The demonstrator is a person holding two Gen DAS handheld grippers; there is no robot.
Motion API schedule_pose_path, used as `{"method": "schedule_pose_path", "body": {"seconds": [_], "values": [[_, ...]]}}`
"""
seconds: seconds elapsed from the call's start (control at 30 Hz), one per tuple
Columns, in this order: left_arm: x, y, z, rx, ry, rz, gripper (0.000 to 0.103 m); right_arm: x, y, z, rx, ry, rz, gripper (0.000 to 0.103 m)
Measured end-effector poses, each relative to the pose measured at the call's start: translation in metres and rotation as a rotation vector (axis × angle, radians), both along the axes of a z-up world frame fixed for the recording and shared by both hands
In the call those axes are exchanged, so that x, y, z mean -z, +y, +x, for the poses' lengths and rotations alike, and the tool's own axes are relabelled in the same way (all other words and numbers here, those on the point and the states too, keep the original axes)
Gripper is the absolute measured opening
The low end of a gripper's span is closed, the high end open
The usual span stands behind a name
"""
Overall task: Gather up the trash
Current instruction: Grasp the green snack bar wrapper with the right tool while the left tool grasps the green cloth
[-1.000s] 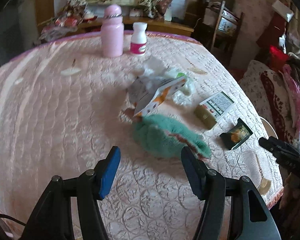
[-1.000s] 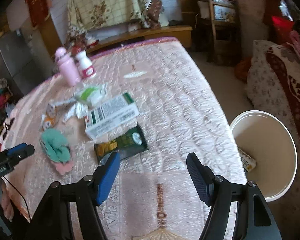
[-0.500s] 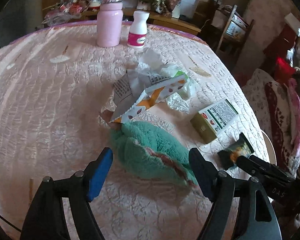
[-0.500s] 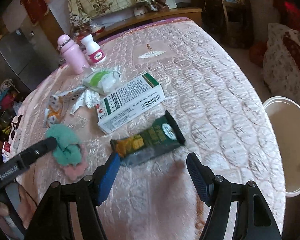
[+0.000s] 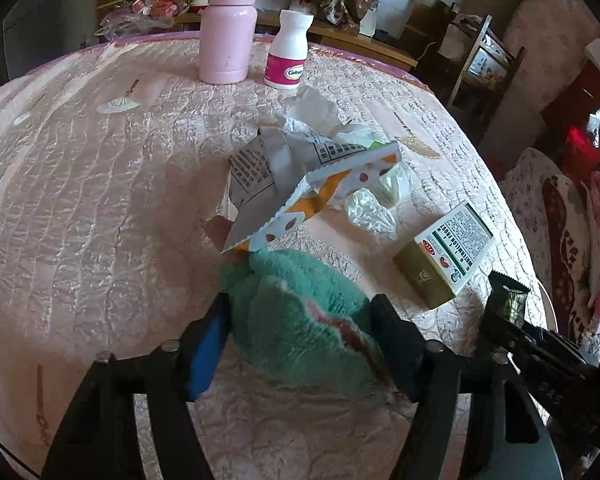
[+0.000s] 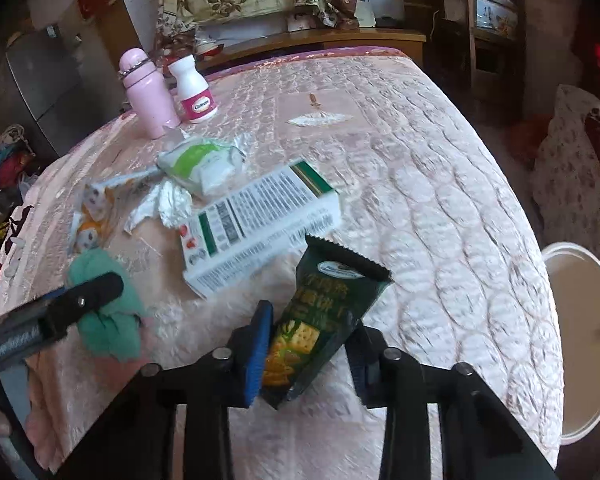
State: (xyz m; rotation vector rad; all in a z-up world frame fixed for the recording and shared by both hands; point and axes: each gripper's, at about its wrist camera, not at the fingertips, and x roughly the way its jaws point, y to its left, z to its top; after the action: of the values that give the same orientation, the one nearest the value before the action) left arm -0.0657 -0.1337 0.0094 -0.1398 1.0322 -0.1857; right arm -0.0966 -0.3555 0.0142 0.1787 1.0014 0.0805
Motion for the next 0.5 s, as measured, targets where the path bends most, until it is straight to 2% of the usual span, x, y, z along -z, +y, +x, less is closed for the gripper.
{"method": "schedule_pose_path", "body": {"seconds": [0.13, 0.5], "values": [[-0.006, 0.008, -0.011, 0.051, 0.021, -0.069, 0.060, -0.008, -0.010, -0.019, -0.001, -0.018, 0.060, 0.023], [-0.039, -0.011, -0.054, 0.166, -0.040, -0.052, 0.059, -0.044, -0.018, -0.062, -0.014, -0.098, 0.080, 0.023]]}}
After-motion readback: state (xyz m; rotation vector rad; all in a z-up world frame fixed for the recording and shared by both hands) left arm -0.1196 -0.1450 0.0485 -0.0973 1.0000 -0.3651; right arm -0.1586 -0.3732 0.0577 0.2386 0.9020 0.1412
